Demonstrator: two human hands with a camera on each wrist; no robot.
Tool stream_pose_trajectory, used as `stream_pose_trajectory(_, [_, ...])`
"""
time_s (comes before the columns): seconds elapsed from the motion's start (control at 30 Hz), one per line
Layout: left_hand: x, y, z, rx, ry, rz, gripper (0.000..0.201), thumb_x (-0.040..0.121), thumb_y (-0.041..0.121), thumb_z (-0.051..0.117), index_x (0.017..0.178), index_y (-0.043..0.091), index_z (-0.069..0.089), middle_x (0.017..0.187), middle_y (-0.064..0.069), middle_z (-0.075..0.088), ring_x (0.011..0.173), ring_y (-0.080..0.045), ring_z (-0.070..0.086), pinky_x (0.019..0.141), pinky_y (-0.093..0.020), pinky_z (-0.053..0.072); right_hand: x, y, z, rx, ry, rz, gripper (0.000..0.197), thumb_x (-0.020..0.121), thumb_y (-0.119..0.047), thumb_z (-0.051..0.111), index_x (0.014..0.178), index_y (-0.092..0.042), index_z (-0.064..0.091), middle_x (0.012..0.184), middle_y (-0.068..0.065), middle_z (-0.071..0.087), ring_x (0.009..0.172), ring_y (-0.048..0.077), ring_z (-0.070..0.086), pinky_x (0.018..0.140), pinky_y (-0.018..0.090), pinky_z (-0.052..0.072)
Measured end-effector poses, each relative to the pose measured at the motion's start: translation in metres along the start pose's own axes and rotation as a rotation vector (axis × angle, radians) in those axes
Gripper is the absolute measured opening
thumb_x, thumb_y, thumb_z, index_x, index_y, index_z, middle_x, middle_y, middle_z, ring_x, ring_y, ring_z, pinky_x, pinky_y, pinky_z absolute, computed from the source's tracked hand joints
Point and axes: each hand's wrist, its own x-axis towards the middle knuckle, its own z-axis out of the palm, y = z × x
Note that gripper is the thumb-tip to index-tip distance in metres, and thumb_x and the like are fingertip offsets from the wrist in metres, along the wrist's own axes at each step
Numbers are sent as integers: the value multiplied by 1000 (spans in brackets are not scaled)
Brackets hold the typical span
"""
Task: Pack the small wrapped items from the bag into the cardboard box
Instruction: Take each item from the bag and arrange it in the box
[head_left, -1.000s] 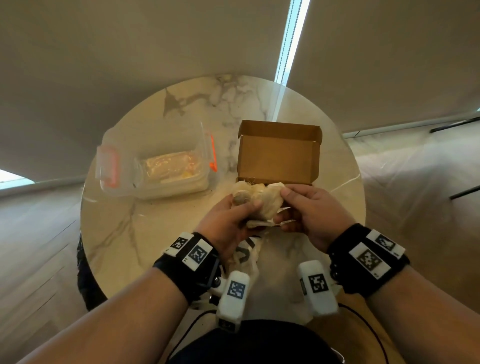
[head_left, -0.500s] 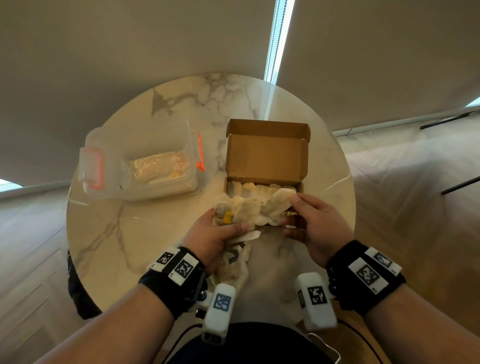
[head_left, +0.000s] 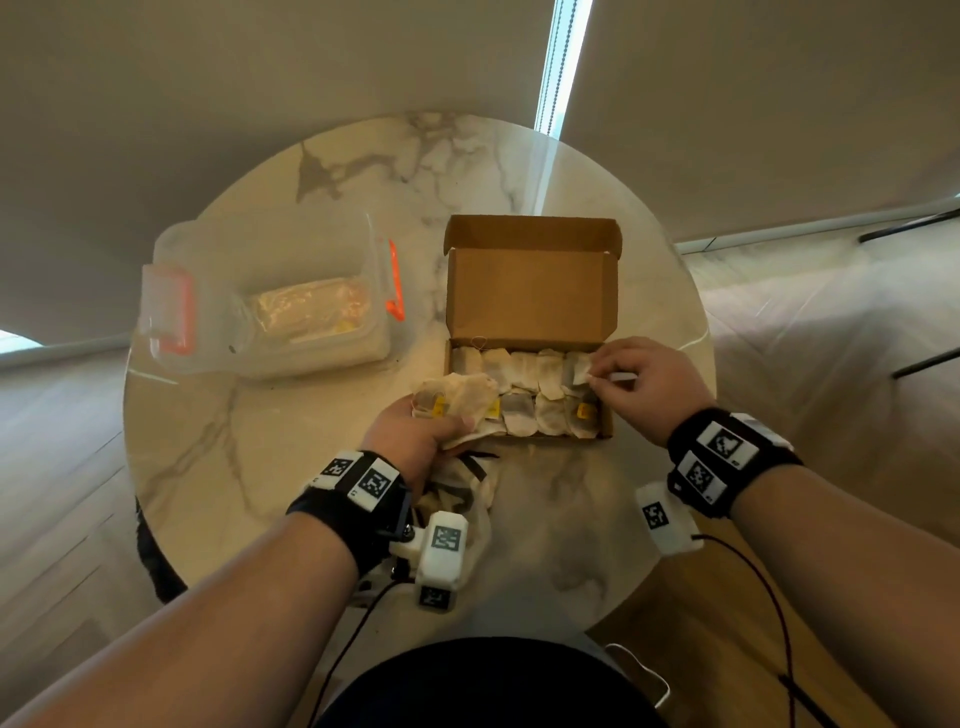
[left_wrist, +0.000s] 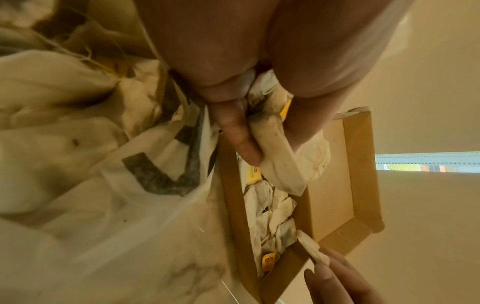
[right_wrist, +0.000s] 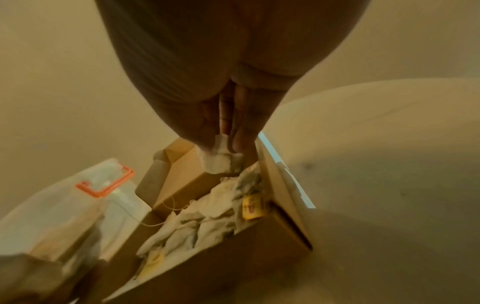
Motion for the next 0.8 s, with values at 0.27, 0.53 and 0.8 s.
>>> stream_pose_trajectory(0.27, [-9, -11, 6, -135, -9, -63, 33, 86, -12, 74, 115, 2, 67, 110, -18, 78, 93, -27, 78, 74, -30, 64, 19, 24, 16, -382, -16, -231, 13, 90, -23, 71, 96, -22, 83, 123, -6, 73, 111, 26, 59, 94, 46, 53])
stream_pose_trajectory(0.53, [-8, -8, 6, -109, 18, -77, 35, 83, -12, 76, 114, 0, 69, 109, -19, 78, 97, -30, 77, 75, -31, 65, 27, 4, 16, -671, -134, -151, 39, 94, -58, 49, 109, -36, 77, 127, -19, 69, 110, 19, 53, 89, 40, 39])
stream_pose_trajectory(0.8, [-5, -6, -1, -32, 1, -66, 33, 79, -10, 81, 110, 1, 71, 107, -21, 78, 99, -34, 77, 86, -40, 63, 34, 3, 22, -663, 59, -271, 15, 90, -23, 68, 92, -29, 81, 102, -9, 78, 93, 25, 59, 85, 42, 38])
